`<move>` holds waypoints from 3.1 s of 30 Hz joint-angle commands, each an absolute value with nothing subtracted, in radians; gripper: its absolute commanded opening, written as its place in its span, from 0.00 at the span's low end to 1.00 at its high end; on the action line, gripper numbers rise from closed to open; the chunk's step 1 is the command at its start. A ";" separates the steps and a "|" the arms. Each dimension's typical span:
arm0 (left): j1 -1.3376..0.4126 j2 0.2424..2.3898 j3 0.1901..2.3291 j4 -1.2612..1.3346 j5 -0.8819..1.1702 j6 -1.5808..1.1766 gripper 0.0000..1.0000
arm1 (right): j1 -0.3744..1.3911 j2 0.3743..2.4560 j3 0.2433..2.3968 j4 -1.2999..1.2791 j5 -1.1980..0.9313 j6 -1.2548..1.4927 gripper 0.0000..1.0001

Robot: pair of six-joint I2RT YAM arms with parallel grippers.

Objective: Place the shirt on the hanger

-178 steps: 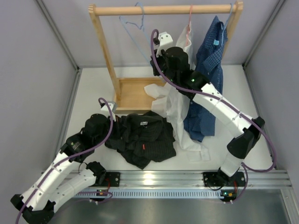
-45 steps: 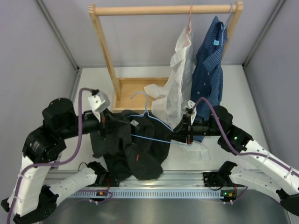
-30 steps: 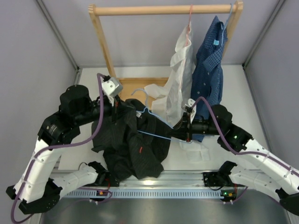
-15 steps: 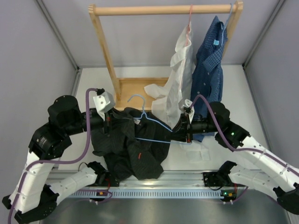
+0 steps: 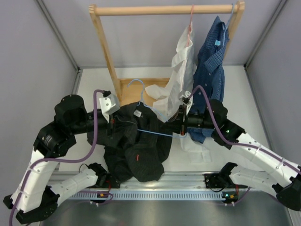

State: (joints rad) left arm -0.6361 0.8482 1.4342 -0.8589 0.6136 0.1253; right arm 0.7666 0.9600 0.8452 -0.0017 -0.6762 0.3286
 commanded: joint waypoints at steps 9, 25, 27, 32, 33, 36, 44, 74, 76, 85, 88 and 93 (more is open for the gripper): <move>-0.638 0.858 1.459 -0.740 0.235 0.049 0.00 | 0.954 0.805 0.778 0.138 -0.118 0.285 0.00; -0.638 0.704 1.229 -0.620 0.337 0.098 0.00 | 0.963 0.942 0.739 0.216 -0.558 0.317 0.00; -0.638 0.680 1.207 -0.620 0.356 0.104 0.00 | 0.957 0.957 0.732 0.254 -0.516 0.350 0.00; -0.638 0.647 1.183 -0.620 0.437 0.104 0.00 | 0.943 0.999 0.703 0.411 -0.485 0.414 0.00; -0.638 0.653 1.183 -0.620 0.430 0.101 0.00 | 0.943 1.009 0.701 0.434 -0.514 0.420 0.00; -0.638 0.693 1.198 -0.620 0.420 0.089 0.00 | 0.946 1.037 0.712 0.486 -0.560 0.433 0.00; -0.638 0.825 1.327 -0.620 0.480 0.046 0.00 | 0.957 1.061 0.712 0.523 -0.545 0.425 0.00; -0.643 0.917 1.540 -0.706 0.132 0.231 0.98 | 0.965 0.988 0.451 1.011 -0.362 0.511 0.00; -0.647 0.957 1.568 -0.728 0.187 0.270 0.96 | 0.965 0.979 0.437 1.000 -0.373 0.497 0.00; -0.643 1.164 1.700 -0.943 0.687 0.466 0.79 | 0.965 0.838 0.362 0.899 -0.402 0.440 0.00; -0.624 1.152 1.646 -0.899 0.736 0.443 0.79 | 0.962 0.773 0.351 0.842 -0.396 0.416 0.00; -0.604 1.157 1.605 -0.881 0.836 0.423 0.80 | 0.962 0.715 0.336 0.799 -0.405 0.400 0.00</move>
State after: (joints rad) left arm -0.6170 1.1793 1.6115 -0.8997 0.6987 0.4110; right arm 0.9585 0.7532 0.3332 0.7689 -0.3912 0.4423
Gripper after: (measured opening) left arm 0.801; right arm 0.003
